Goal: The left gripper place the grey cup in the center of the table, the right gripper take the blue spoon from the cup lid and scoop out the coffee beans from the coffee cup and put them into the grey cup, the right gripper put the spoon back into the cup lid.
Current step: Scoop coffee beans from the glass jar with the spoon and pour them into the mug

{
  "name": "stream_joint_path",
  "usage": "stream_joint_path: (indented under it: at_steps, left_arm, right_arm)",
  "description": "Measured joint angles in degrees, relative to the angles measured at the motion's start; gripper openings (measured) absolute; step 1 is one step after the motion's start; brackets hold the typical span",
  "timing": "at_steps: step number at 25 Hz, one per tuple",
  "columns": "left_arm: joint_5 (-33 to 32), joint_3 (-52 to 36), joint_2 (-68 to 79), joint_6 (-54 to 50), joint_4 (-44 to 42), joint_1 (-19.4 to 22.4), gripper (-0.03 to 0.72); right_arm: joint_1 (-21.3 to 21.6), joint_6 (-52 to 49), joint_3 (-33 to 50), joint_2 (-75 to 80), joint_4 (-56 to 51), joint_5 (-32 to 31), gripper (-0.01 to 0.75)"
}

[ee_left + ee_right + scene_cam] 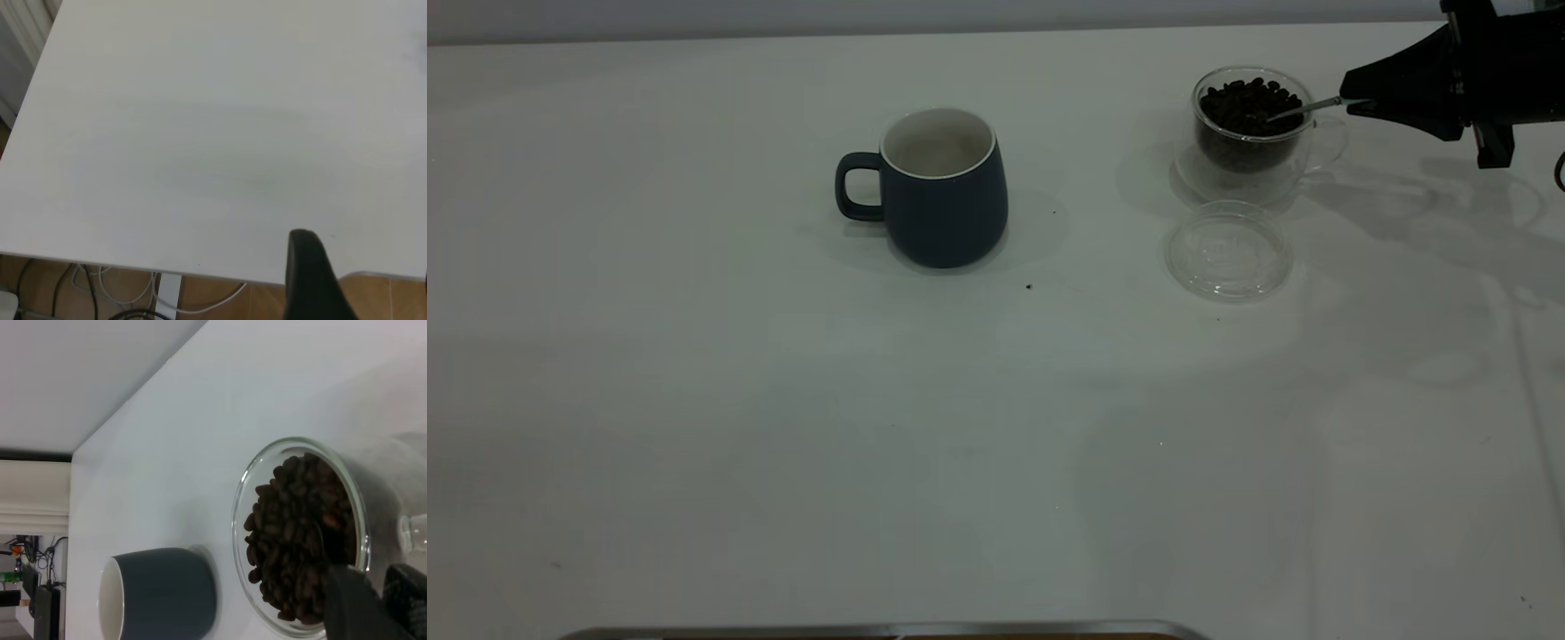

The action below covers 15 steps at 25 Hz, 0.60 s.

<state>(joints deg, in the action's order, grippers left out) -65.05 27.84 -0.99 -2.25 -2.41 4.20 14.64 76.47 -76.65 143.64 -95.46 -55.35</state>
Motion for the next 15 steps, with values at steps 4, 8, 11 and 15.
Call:
stream_joint_path:
  at_steps: [4, 8, 11, 15]
  left_arm:
    - [0.0, 0.0, 0.0, 0.0, 0.0, 0.0, 0.474]
    - [0.0, 0.0, 0.0, 0.0, 0.0, 0.0, 0.474]
    - [0.0, 0.0, 0.0, 0.0, 0.0, 0.0, 0.474]
    - [0.0, 0.0, 0.0, 0.0, 0.0, 0.0, 0.474]
  right_arm:
    - [0.9, -0.5, 0.0, 0.0, 0.0, -0.2, 0.095]
    - [1.5, -1.6, 0.0, 0.0, 0.1, -0.8, 0.095]
    - [1.5, -2.1, 0.0, 0.0, 0.1, -2.4, 0.095]
    - [1.5, -2.7, 0.0, 0.0, 0.1, -3.2, 0.095]
